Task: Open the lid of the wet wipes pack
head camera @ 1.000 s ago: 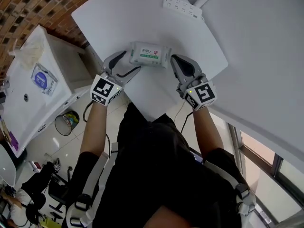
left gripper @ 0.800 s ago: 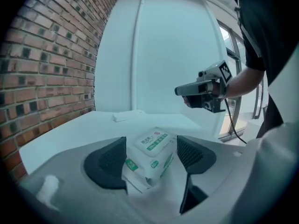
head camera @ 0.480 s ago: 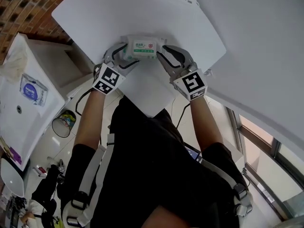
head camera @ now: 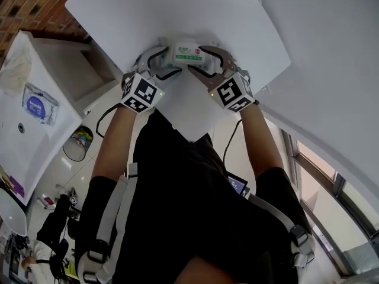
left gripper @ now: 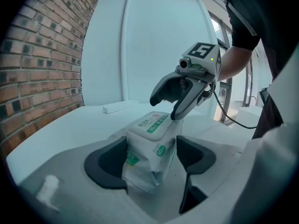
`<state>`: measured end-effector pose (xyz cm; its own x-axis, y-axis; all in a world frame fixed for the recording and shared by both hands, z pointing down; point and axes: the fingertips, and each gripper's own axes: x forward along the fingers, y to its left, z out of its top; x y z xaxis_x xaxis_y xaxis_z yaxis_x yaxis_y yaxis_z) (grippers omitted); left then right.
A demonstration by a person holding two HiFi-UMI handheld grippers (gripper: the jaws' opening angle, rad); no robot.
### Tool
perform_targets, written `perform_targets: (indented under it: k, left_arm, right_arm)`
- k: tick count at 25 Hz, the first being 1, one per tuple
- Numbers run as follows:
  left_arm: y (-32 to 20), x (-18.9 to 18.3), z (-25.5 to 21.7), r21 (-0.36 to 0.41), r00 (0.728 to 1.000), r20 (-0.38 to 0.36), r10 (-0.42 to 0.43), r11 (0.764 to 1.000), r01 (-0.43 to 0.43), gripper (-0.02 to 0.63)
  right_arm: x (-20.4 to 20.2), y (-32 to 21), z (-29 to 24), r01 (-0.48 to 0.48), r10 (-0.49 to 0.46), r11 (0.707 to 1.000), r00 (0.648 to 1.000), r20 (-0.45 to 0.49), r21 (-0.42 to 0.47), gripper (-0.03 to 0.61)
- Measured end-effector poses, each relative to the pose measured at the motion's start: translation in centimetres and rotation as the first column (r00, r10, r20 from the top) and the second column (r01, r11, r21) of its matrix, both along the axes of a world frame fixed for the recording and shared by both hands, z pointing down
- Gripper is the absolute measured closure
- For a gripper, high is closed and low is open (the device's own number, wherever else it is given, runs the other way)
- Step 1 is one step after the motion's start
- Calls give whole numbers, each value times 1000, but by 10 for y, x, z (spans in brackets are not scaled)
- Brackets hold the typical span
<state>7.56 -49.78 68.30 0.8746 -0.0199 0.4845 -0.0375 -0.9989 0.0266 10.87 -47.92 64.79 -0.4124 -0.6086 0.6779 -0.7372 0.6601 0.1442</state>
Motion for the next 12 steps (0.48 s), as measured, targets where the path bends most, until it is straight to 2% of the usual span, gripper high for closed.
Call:
perform_targets:
  k: [12]
  left_arm:
    - [0,-1,0,-18,1000,3,-6,1000,6,273]
  right_arm:
    - [-7,-3,17,109,-112,993,992,-62,-51,314]
